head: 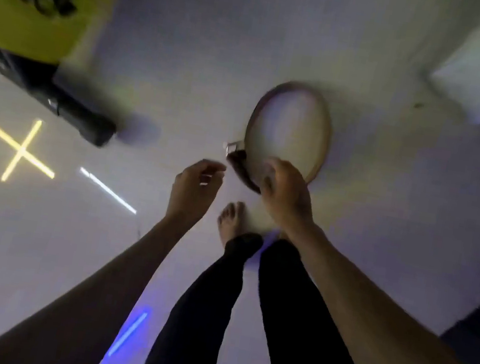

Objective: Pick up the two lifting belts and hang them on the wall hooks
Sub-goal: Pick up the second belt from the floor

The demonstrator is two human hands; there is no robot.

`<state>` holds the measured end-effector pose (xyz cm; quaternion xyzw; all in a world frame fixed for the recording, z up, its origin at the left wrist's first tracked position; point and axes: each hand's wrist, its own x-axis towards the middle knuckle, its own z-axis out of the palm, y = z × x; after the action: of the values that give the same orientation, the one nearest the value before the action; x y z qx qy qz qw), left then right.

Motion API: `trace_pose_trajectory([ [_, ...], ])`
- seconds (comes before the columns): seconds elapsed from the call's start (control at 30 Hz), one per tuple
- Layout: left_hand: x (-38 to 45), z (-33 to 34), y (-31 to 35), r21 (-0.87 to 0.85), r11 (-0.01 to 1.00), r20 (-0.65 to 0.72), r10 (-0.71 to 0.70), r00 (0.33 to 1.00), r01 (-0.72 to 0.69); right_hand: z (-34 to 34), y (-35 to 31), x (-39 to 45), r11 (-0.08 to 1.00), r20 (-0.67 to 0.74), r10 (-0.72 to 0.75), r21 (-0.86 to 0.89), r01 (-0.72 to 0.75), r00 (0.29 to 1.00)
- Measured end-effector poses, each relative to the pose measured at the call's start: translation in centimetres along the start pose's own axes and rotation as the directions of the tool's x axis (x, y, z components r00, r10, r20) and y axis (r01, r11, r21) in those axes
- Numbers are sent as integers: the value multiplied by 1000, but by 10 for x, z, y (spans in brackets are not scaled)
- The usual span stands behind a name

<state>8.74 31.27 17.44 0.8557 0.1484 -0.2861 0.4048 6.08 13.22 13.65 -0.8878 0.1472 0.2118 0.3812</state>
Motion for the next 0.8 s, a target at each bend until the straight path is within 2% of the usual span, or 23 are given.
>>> trace_pose_trajectory([
  [0.13, 66, 62, -117, -153, 976, -35, -159, 987, 152, 136, 52, 63, 998, 78, 40, 41, -44, 996],
  [0.23, 107, 101, -176, -202, 960, -24, -203, 979, 195, 210, 83, 95, 998, 10, 54, 17, -54, 998],
  [0.3, 127, 115, -200, -234, 945, -32, -245, 969, 231, 244, 100, 110, 998, -37, 29, -55, -31, 999],
  [0.4, 142, 121, -216, -221, 939, -39, -278, 960, 263, 256, 116, 123, 990, -71, 48, -131, -57, 996],
  [0.5, 141, 110, -197, -189, 944, 8, -272, 962, 269, 226, 107, 119, 994, -75, 16, -102, -24, 997],
  [0.63, 112, 80, -116, -213, 940, 141, -240, 961, 266, 131, 75, 73, 999, -46, 22, 35, -21, 999],
  [0.8, 49, 28, 30, -321, 945, 270, 29, 962, 62, -26, 6, -12, 957, -105, 111, 278, -78, 988],
])
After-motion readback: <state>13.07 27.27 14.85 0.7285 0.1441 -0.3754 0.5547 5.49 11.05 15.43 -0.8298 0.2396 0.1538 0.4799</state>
